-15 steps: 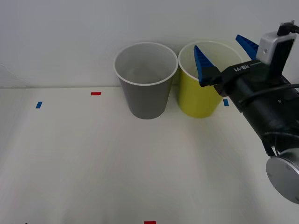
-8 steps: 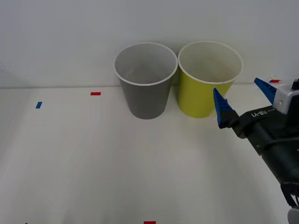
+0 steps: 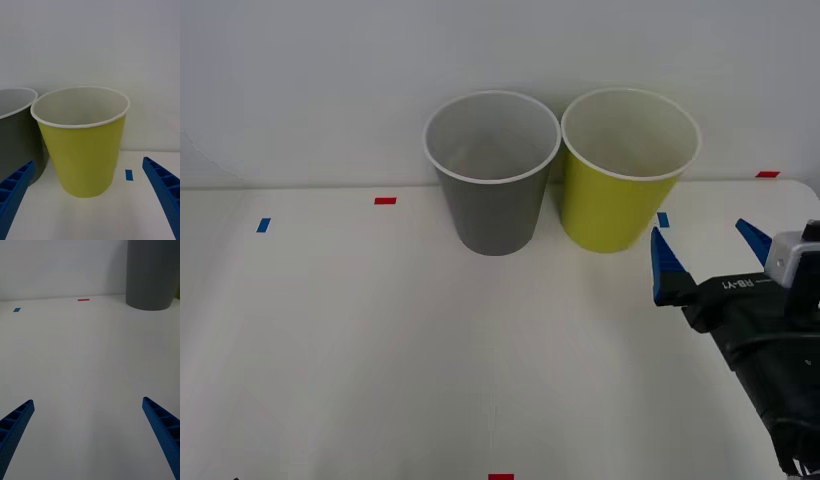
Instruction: Put cans in the gray bin and PET bottles in the light green bin.
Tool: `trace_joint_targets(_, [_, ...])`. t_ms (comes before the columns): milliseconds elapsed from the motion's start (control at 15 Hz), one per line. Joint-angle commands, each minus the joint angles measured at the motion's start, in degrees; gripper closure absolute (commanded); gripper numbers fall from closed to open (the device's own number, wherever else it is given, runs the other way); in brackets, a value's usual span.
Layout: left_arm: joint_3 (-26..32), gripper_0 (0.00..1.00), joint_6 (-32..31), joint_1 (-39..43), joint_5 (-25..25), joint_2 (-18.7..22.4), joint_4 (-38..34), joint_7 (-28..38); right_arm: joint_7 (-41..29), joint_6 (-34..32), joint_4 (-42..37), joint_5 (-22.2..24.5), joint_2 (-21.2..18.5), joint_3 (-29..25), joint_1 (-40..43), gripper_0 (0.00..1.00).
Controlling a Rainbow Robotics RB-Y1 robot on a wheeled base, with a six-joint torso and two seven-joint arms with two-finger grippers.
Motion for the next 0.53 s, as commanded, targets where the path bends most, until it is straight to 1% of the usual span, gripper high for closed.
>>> trace_joint_targets(67, [0.0,0.0,0.0,0.0,0.0,0.0,0.0,0.0,1.7,-9.9,8.5,1.9,0.2,1.1,0.3,0.02])
trace_joint_targets(133, [0.0,0.0,0.0,0.0,0.0,0.0,0.0,0.0,1.9,-12.8,10.0,2.3,0.0,1.2,1.3,0.02])
trace_joint_targets(200, [0.0,0.0,0.0,0.0,0.0,0.0,0.0,0.0,2.0,-17.5,12.8,2.8,-0.6,1.8,3.0,0.02])
trace_joint_targets(400, [0.0,0.0,0.0,0.0,0.0,0.0,0.0,0.0,2.8,-24.3,13.6,3.8,-1.2,2.7,10.5,0.02])
trace_joint_targets(533, [0.0,0.0,0.0,0.0,0.0,0.0,0.0,0.0,3.2,-31.2,16.4,4.5,-1.2,3.1,15.4,0.02])
